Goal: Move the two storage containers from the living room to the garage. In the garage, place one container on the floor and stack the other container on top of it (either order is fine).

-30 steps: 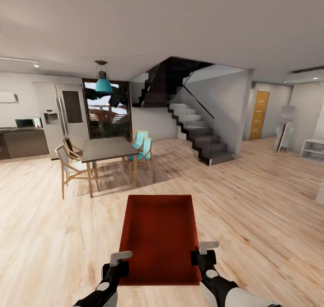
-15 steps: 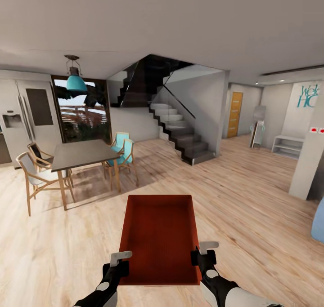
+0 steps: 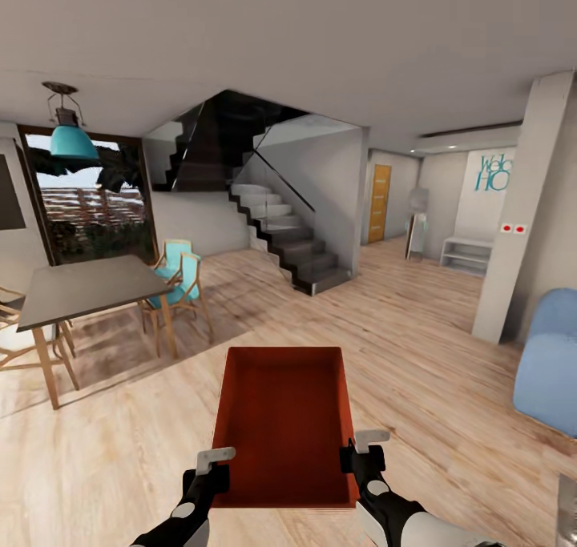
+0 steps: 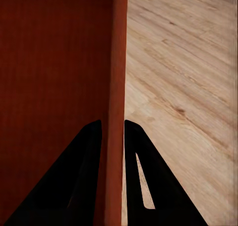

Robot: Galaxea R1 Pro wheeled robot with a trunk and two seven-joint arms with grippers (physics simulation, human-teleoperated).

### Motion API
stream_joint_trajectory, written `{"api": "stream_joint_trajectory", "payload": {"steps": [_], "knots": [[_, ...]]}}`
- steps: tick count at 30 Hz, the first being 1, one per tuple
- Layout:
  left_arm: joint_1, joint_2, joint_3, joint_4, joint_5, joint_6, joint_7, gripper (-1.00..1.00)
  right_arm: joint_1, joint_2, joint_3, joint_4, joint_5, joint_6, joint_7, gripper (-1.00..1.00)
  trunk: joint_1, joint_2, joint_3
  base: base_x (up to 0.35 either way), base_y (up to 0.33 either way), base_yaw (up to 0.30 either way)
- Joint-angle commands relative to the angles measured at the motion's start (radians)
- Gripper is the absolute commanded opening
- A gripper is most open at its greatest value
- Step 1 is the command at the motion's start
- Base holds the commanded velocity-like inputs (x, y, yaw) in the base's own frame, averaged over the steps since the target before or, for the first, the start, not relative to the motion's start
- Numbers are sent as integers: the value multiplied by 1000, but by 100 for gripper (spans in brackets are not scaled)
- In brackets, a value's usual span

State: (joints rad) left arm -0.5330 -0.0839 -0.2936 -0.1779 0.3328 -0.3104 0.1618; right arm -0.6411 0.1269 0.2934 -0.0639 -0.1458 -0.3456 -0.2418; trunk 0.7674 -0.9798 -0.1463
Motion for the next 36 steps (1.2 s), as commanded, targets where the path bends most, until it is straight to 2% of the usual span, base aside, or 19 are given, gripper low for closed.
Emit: {"api": "stream_joint_trajectory", "payload": {"steps": [1, 20, 36], "knots": [[-1, 1, 21, -5, -14, 1, 8, -100, -1, 0, -41, 1, 0, 2, 23, -100, 1, -1, -1, 321, 73, -280], [-1, 1, 21, -5, -15, 1, 8, -100, -1, -1, -41, 1, 0, 2, 27, -100, 1, -1, -1, 321, 72, -283], [-1, 1, 21, -5, -15, 1, 8, -100, -1, -1, -41, 1, 0, 2, 27, -100, 1, -1, -1, 321, 72, -23]]}}
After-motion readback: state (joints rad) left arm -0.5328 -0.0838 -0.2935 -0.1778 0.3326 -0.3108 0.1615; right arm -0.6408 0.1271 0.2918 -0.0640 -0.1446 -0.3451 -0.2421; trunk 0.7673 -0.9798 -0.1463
